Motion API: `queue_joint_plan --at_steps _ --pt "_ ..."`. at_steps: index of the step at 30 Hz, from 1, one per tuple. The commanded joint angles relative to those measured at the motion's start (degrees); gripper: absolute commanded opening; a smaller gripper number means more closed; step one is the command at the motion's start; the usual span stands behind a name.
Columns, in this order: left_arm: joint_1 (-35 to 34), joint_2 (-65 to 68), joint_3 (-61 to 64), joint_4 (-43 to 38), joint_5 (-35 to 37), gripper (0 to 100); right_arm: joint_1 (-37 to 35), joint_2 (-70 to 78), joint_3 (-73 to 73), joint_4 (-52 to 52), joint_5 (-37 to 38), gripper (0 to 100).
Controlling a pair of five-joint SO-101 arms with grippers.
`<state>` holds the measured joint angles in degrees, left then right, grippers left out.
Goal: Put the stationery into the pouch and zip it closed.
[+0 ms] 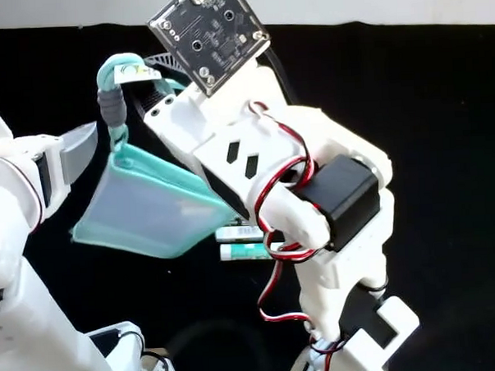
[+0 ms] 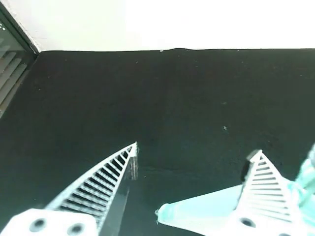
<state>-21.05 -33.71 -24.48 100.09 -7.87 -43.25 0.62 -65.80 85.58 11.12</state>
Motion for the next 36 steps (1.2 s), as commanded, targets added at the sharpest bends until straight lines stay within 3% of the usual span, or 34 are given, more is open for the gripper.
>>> queue_joint_plan --at_steps 1,7,36 --pt "3.0 -0.2 -1.5 0.4 0.4 35 -0.7 0.1 -2.0 -0.3 0.6 0.9" --pt "7.3 -0.2 -1.3 0.4 0.4 35 -0.7 0.1 -2.2 0.3 0.6 0.9" --pt "7.4 -3.0 3.7 1.0 0.7 35 -0.7 0.2 -7.1 0.3 0.6 0.9"
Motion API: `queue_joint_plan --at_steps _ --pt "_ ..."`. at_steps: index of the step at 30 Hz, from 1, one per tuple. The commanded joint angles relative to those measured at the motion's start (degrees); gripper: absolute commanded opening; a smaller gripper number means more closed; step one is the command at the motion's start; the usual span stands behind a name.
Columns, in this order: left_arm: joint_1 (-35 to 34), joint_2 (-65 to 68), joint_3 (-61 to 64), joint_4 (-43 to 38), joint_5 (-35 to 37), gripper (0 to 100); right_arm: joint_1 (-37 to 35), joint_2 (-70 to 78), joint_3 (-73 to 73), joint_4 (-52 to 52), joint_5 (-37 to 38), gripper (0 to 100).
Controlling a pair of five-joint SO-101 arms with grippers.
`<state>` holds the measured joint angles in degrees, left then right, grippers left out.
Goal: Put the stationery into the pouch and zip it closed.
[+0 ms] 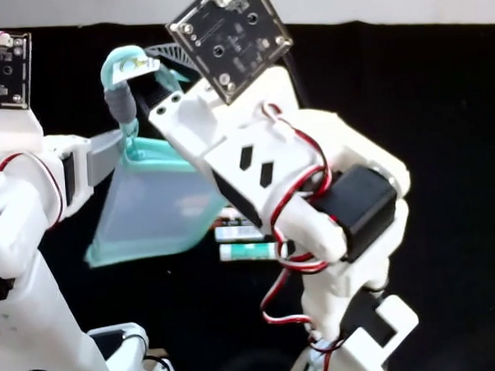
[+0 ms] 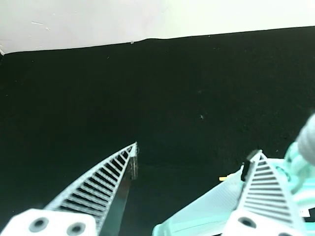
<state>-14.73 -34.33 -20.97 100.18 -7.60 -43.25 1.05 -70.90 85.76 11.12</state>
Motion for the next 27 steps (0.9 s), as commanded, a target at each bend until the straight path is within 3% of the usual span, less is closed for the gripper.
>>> queue_joint_plan --at_steps 1,7,13,27 --pt "1.1 -3.6 0.2 0.9 0.4 35 -0.7 -0.2 -2.0 0.1 0.6 0.9" --pt "1.5 -7.6 0.4 0.9 0.4 35 -1.0 -0.1 -1.5 0.1 0.6 0.9" --pt "8.5 -7.5 0.4 0.9 3.6 35 -2.2 -0.1 0.1 0.1 0.6 0.9" --pt "4.4 -7.7 8.0 0.7 4.3 35 -2.2 -0.2 -0.1 0.1 0.6 0.9"
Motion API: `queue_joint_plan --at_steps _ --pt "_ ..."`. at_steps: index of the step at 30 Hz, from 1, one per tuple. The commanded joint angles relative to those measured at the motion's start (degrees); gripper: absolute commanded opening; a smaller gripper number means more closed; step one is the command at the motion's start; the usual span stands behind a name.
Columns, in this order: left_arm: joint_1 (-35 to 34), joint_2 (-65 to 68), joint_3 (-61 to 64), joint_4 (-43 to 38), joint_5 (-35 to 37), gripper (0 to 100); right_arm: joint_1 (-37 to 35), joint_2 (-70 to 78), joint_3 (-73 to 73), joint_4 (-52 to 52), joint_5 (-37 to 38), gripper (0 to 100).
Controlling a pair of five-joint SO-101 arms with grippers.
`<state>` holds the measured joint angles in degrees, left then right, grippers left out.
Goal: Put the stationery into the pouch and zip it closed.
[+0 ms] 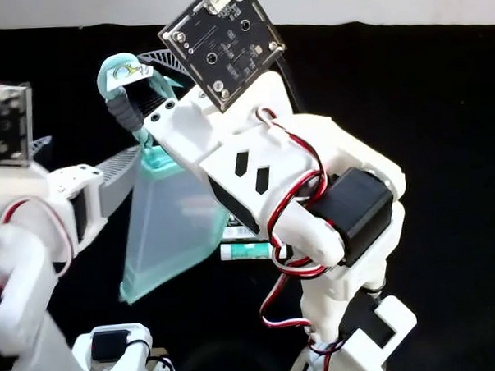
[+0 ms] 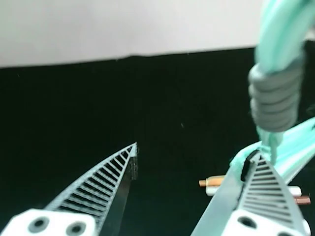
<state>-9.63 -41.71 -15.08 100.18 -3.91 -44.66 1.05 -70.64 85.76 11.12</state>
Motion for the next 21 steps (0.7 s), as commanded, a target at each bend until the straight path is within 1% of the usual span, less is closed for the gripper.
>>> queue_joint_plan --at_steps 1,7,14,21 --pt "-0.7 -0.4 3.1 0.7 1.6 35 -0.7 -0.2 -0.4 0.1 0.6 0.9" --pt "-0.6 -0.5 6.4 0.7 4.0 35 -0.7 -0.2 -0.2 0.1 0.6 0.9" --pt "-0.6 -0.6 12.1 0.7 3.9 35 -0.7 -0.2 -0.1 0.2 0.6 0.9" --pt "-0.6 -1.9 10.1 0.7 3.7 35 -0.7 -0.2 -0.2 1.0 0.6 0.9"
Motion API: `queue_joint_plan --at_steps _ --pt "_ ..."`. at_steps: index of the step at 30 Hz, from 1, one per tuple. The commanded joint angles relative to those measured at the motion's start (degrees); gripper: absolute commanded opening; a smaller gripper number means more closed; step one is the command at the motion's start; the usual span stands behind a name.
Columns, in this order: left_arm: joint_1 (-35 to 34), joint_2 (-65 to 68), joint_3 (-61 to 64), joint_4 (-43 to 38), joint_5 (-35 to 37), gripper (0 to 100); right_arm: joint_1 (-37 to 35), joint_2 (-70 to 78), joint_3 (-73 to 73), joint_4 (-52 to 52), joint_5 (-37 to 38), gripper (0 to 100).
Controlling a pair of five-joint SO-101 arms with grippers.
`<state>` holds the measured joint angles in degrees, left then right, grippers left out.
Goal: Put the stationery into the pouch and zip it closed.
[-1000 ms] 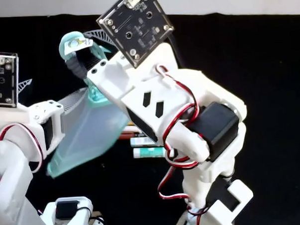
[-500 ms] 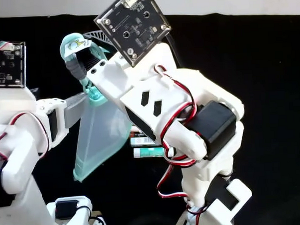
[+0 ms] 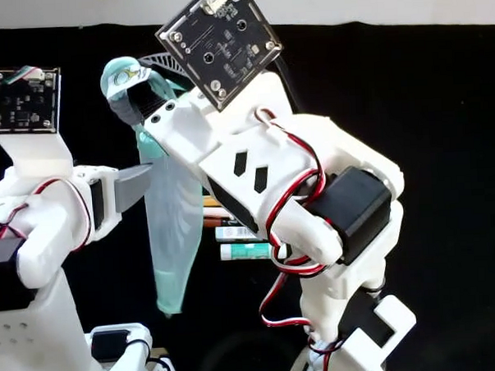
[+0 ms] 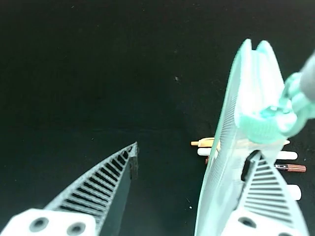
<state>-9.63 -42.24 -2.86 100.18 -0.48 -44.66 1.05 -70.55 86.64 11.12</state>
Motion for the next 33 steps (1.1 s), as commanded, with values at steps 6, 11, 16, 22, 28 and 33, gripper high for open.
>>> queue_joint_plan --at_steps 6,11,16,22,28,33 --pt "4.2 -6.0 -2.5 0.9 -2.7 35 -0.7 -0.2 -0.2 0.1 0.6 0.9" --pt "8.2 -7.6 0.0 0.9 -2.9 35 -0.7 -0.2 -0.2 0.1 0.6 0.9" --pt "8.4 -7.4 2.9 0.7 -3.0 35 -0.7 -0.2 -0.2 0.1 0.6 0.9" --pt "8.5 -7.4 7.3 -3.9 -2.7 35 -0.7 -0.2 -0.2 0.1 0.4 0.9" --pt "9.8 -7.7 10.7 -7.4 -2.6 30 -0.7 -0.2 -0.2 0.2 0.4 0.9" --pt "9.7 -7.8 10.9 -8.7 -2.8 16 -0.7 -0.2 -0.6 1.7 0.5 0.9"
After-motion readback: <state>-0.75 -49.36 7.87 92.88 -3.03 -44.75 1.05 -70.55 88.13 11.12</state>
